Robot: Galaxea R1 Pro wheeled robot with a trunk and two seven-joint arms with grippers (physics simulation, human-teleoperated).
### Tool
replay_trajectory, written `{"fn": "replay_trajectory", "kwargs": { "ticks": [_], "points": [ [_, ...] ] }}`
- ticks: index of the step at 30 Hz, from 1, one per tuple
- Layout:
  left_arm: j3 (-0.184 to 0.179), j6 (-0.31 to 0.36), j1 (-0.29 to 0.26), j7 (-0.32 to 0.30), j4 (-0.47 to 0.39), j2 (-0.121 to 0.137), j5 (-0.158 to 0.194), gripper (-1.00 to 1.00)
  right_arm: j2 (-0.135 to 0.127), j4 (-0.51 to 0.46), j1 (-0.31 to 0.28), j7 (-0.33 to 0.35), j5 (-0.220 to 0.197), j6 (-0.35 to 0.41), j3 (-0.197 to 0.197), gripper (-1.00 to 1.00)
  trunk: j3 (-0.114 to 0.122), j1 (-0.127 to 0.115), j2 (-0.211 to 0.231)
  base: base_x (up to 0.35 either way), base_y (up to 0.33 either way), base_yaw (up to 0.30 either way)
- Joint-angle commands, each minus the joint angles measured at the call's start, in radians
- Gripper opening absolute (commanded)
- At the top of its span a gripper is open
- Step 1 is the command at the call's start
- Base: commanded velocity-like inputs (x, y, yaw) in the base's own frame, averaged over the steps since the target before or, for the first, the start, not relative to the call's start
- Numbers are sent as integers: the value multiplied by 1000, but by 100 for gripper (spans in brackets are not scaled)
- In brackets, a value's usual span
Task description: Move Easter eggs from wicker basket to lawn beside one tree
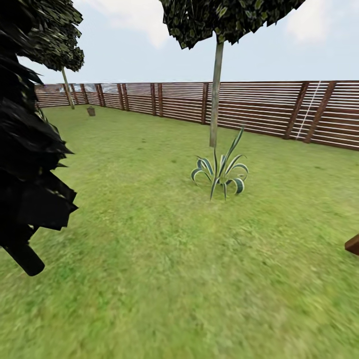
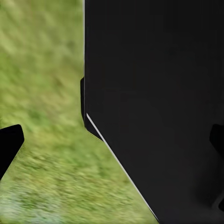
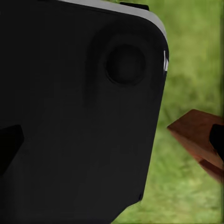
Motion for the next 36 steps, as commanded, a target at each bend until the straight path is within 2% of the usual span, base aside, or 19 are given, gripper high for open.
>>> {"fn": "replay_trajectory", "kwargs": {
  "ticks": [1,36],
  "points": [
    [6,2,1,0,-3,0,1,100,0,1,-1,0,8,-3,1,100,-1,1,0,341,0,0],
    [6,2,1,0,-4,0,1,100,4,2,-1,-2,7,-4,0,100,-1,1,0,341,0,0]
  ]
}}
